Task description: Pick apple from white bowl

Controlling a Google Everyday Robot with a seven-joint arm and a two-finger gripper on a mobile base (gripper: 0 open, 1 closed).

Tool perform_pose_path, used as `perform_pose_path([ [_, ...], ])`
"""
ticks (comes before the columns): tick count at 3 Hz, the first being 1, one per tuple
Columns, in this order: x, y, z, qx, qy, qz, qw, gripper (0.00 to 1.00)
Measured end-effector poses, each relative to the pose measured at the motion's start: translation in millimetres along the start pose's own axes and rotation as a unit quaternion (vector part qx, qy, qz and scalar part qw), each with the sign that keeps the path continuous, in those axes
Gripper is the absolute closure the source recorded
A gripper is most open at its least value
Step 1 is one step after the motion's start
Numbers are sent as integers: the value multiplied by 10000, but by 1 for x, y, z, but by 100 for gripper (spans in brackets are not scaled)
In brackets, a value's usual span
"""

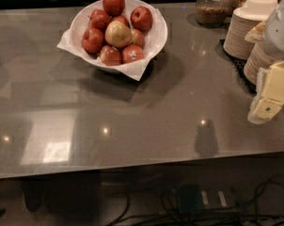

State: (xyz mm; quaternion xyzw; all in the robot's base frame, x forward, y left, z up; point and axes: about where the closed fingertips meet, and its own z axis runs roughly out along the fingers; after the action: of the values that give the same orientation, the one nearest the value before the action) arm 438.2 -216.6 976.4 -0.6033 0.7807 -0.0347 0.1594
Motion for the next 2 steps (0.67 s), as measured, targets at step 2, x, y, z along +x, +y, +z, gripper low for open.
perform_pose_path([
  [2, -10, -8, 3, 25, -67, -163, 9998, 0],
])
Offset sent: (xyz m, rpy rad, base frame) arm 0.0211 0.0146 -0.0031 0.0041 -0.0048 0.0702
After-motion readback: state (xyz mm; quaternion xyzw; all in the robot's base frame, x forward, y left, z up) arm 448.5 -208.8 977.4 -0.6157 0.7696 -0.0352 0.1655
